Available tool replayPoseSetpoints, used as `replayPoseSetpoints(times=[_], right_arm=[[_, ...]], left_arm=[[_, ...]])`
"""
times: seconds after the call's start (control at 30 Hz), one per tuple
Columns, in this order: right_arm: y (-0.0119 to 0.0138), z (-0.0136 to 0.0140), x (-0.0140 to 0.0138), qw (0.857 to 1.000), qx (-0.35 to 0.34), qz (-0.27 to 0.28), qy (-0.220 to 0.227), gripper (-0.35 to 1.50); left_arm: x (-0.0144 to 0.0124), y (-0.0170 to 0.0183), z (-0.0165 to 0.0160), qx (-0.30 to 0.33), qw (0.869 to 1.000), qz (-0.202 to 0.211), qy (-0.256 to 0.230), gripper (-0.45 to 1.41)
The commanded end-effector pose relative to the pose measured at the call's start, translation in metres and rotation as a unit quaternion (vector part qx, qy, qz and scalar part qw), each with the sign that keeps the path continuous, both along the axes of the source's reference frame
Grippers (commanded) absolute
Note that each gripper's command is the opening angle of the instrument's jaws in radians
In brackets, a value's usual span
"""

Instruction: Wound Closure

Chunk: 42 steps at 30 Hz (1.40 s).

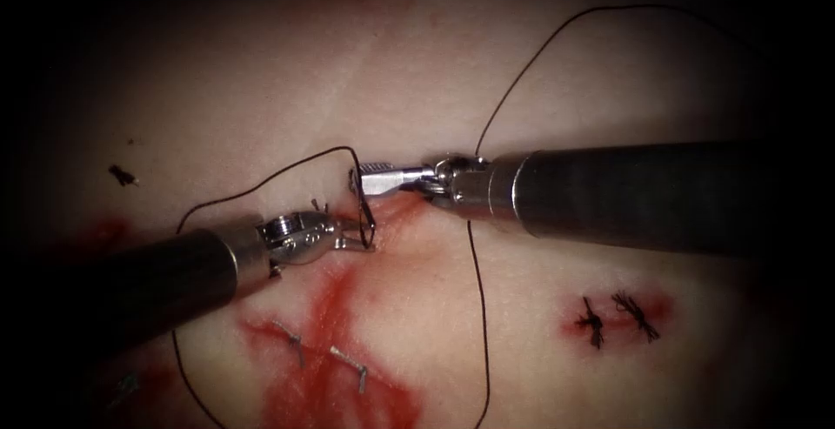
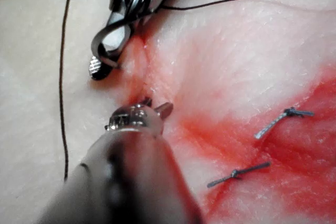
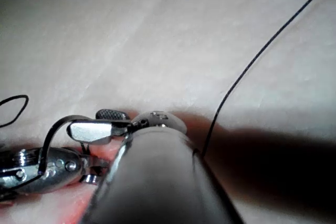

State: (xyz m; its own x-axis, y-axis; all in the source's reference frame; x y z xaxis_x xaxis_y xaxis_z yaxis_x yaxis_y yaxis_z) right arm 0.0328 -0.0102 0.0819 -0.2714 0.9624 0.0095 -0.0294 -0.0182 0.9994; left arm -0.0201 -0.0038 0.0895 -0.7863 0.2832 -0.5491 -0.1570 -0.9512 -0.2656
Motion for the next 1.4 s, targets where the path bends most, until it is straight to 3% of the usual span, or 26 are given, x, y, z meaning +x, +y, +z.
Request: replayPoseSetpoints(times=[0.03, 0.33, 0.53, 0.63, 0.77, 0.9, 1.1, 1.27, 1.4], right_arm=[[0.0006, 0.0011, 0.0006, 0.999, -0.031, 0.006, -0.012, 1.48], [0.0036, 0.0013, -0.0006, 0.985, -0.161, 0.024, -0.064, 1.48], [0.0056, 0.0000, -0.0013, 0.953, -0.280, 0.012, -0.112, 1.48], [0.0062, -0.0008, -0.0016, 0.929, -0.343, -0.014, -0.141, 1.48], [0.0062, -0.0016, -0.0019, 0.873, -0.457, -0.042, -0.165, 1.48], [0.0056, -0.0024, -0.0019, 0.809, -0.549, -0.081, -0.195, 1.48], [0.0049, -0.0038, -0.0011, 0.729, -0.636, -0.134, -0.214, 1.48], [0.0051, -0.0051, -0.0004, 0.695, -0.674, -0.138, -0.208, 1.48], [0.0055, -0.0063, 0.0002, 0.683, -0.689, -0.136, -0.200, 1.48]], left_arm=[[-0.0005, 0.0001, 0.0007, 0.000, 1.000, 0.000, 0.000, 0.31], [-0.0005, 0.0000, 0.0006, 0.000, 1.000, 0.001, -0.001, 0.31], [-0.0005, 0.0000, 0.0007, 0.000, 1.000, 0.001, -0.001, 0.29], [-0.0005, 0.0000, 0.0006, 0.000, 1.000, 0.001, -0.001, 0.29], [-0.0005, 0.0000, 0.0006, 0.000, 1.000, 0.002, 0.000, 0.29], [-0.0005, -0.0001, 0.0007, 0.000, 1.000, 0.002, 0.001, 0.27], [-0.0005, -0.0001, 0.0007, 0.000, 1.000, 0.002, 0.002, 0.27], [-0.0005, -0.0001, 0.0007, 0.000, 1.000, 0.002, 0.002, 0.27], [-0.0005, -0.0002, 0.0007, 0.000, 1.000, 0.002, 0.002, 0.27]])
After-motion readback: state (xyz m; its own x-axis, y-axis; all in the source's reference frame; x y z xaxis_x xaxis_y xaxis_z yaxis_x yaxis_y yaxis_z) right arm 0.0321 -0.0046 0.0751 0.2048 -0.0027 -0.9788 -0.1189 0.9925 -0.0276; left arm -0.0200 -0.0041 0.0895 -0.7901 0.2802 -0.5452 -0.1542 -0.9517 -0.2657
